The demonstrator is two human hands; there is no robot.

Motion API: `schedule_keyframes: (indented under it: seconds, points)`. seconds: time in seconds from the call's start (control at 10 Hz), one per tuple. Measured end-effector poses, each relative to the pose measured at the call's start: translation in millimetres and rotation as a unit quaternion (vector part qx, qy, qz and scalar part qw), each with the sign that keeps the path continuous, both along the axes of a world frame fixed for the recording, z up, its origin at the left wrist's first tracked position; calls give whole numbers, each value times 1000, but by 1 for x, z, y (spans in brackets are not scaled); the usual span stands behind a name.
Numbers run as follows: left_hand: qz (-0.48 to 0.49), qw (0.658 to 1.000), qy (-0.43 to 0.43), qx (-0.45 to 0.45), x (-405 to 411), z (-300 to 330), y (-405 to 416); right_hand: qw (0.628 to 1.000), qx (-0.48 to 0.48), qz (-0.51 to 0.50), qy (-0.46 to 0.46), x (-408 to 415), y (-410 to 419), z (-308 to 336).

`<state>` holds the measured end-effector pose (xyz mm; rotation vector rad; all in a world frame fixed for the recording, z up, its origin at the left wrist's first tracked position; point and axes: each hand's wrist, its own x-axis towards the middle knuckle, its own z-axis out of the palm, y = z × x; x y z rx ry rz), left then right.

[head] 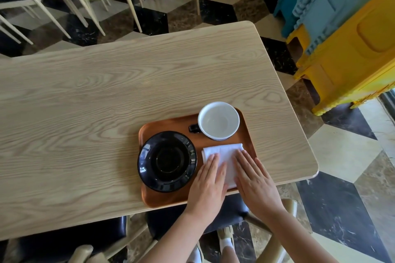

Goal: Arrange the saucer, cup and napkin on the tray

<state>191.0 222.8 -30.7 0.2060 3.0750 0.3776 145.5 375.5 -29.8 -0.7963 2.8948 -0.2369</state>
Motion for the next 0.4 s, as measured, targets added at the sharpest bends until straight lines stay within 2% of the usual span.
schedule_keyframes:
  seconds: [0.2,0.3,0.4]
  points:
    - [-3,1000,-2,-10,-2,1,-1,1000,15,-4,-9,-2,-2,10]
    - [-9,1000,6,-7,-4,2,-1,999,36,11,29,-6,-3,13]
    - [-8,1000,-3,-8,-10,18,-4,1000,24,-17,4,-15,-8,35]
